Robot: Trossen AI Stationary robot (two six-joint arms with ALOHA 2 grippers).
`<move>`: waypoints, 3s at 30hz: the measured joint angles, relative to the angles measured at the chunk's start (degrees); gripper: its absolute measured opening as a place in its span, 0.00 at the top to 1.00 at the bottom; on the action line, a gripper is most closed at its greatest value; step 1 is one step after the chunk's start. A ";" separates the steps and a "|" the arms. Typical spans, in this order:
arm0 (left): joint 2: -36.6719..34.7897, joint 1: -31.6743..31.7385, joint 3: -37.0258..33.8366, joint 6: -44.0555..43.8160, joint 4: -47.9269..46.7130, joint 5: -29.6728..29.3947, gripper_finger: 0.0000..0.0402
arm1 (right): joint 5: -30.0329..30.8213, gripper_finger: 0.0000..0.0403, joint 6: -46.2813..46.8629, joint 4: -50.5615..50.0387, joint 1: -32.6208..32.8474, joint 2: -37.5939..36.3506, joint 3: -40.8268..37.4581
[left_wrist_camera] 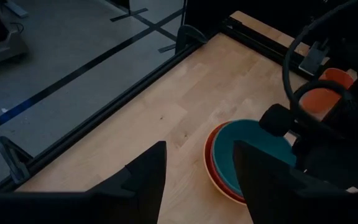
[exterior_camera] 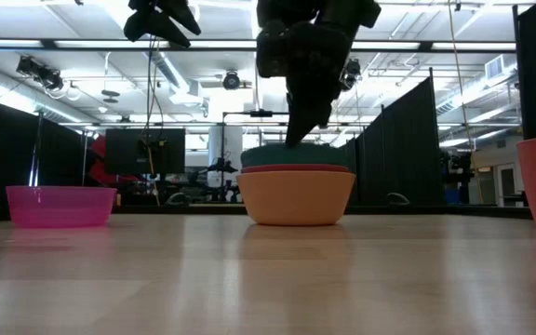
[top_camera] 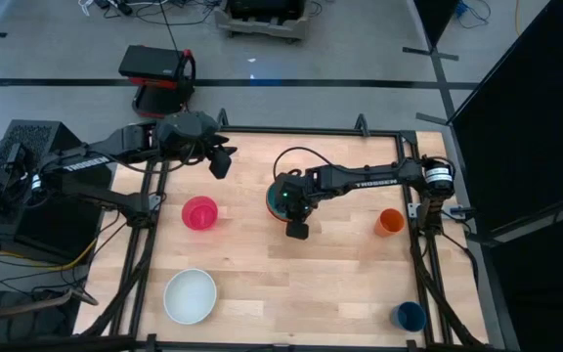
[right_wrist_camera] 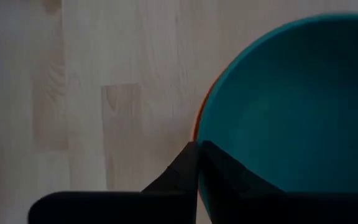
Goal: Nest bowls inside each other
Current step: Stack the blue bowl on top of the orange bowl, then stack the white bowl on top of the blue bowl
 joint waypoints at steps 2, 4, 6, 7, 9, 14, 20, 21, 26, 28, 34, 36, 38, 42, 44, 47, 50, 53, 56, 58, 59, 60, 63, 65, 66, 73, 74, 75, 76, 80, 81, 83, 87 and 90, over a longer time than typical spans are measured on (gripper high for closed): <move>0.00 0.00 -0.01 0.00 0.00 0.00 0.57 | -0.10 1.00 0.20 0.07 0.18 0.38 0.00; -0.01 0.00 -0.01 0.01 -0.01 -0.01 0.57 | -0.20 1.00 0.41 0.14 0.35 0.77 0.00; -0.01 0.00 -0.02 0.01 -0.01 -0.01 0.57 | -0.29 1.00 0.61 0.17 0.54 1.14 0.00; -0.01 0.00 -0.02 0.01 -0.01 -0.01 0.57 | -0.11 1.00 0.78 -0.30 0.66 1.20 -0.02; 0.04 0.00 -0.02 0.12 -0.01 -0.05 0.57 | 0.17 1.00 1.33 -0.05 0.70 1.20 0.00; 0.43 0.02 -0.02 1.28 -0.02 -0.29 0.57 | 0.54 1.00 1.69 -0.45 0.61 1.20 0.00; 1.47 0.01 -0.02 1.32 0.10 -0.53 0.57 | 0.52 1.00 1.70 -1.25 0.56 1.19 0.00; 1.50 0.00 -0.02 1.31 0.28 -0.53 0.57 | 0.44 1.00 1.74 -1.32 0.56 1.19 0.01; 1.63 -0.06 -0.02 1.28 1.19 -0.52 0.57 | 0.03 1.00 1.96 -1.63 0.55 1.17 0.04; 1.69 -0.09 -0.02 1.26 1.56 -0.52 0.57 | -0.14 1.00 2.04 -1.75 0.54 1.16 0.06; 1.85 -0.17 -0.02 1.23 2.65 -0.51 0.57 | -0.63 1.00 2.30 -2.13 0.53 1.14 0.10; 1.90 -0.19 -0.02 1.21 3.01 -0.51 0.57 | -0.79 1.00 2.39 -2.25 0.52 1.13 0.11; 1.92 -0.20 -0.02 1.23 3.10 -0.53 0.57 | -0.83 1.00 2.97 -2.33 0.52 1.11 0.12; 1.92 -0.20 -0.02 1.25 3.05 -0.53 0.57 | -1.00 1.00 3.16 -2.68 0.52 1.07 0.13; 1.92 -0.20 -0.02 1.27 3.01 -0.51 0.57 | -1.26 1.00 3.17 -2.87 0.52 1.07 0.13; 1.92 -0.20 -0.02 1.28 3.01 -0.53 0.57 | -1.33 1.00 3.16 -3.10 0.52 0.87 0.13; 1.92 -0.20 -0.02 1.28 3.03 -0.53 0.57 | -1.31 1.00 3.12 -4.04 0.47 0.78 1.17; 1.92 -0.20 -0.02 1.32 3.02 -0.53 0.57 | -1.33 1.00 2.85 -4.18 0.25 0.77 1.73; 1.92 -0.20 -0.02 1.36 3.00 -0.53 0.57 | -1.34 1.00 2.58 -4.32 0.02 0.76 2.29; 1.92 -0.20 -0.02 1.39 3.00 -0.53 0.57 | -1.35 1.00 2.39 -4.42 -0.13 0.76 2.67; 1.92 -0.20 -0.02 1.40 2.99 -0.53 0.57 | -1.36 1.00 2.30 -4.46 -0.21 0.76 2.86; 1.92 -0.20 -0.02 1.41 2.99 -0.53 0.57 | -1.36 1.00 2.21 -4.51 -0.28 0.75 3.04; 1.92 -0.20 -0.02 1.45 2.98 -0.53 0.57 | -1.38 1.00 1.94 -4.65 -0.51 0.75 3.61; 1.92 -0.20 -0.02 1.48 2.97 -0.53 0.57 | -1.39 1.00 1.76 -4.74 -0.66 0.74 3.98; 1.92 -0.20 -0.02 1.49 2.97 -0.53 0.57 | -1.40 1.00 1.67 -4.79 -0.73 0.74 4.16; 1.92 -0.20 -0.02 2.67 2.92 -0.53 0.57 | -1.37 0.97 1.63 -4.79 -0.75 0.74 4.20; 1.92 -0.20 -0.02 2.76 2.92 -0.53 0.57 | -1.37 0.95 1.63 -4.78 -0.75 0.74 4.20; 1.92 -0.20 -0.02 2.78 2.92 -0.53 0.57 | -1.37 0.93 1.63 -4.78 -0.75 0.74 4.20; 1.92 -0.20 -0.02 2.80 2.93 -0.52 0.57 | -1.37 0.91 1.65 -4.78 -0.75 0.74 4.20; 1.91 -0.20 -0.02 2.79 2.88 -0.52 0.57 | -1.33 0.82 1.77 -4.77 -0.88 0.48 4.20; 1.90 -0.20 -0.02 2.80 2.77 -0.50 0.57 | -1.29 0.81 1.92 -4.77 -1.08 0.07 4.20; 1.87 -0.20 -0.02 2.83 2.54 -0.46 0.57 | -1.22 0.79 2.23 -4.76 -1.50 -0.74 4.20; 1.83 -0.20 -0.02 2.87 2.10 -0.38 0.57 | -1.07 0.74 2.84 -4.75 -2.33 -2.37 4.20; 1.79 -0.20 -0.02 2.91 1.76 -0.32 0.57 | -0.97 0.70 3.31 -4.73 -2.95 -3.59 4.20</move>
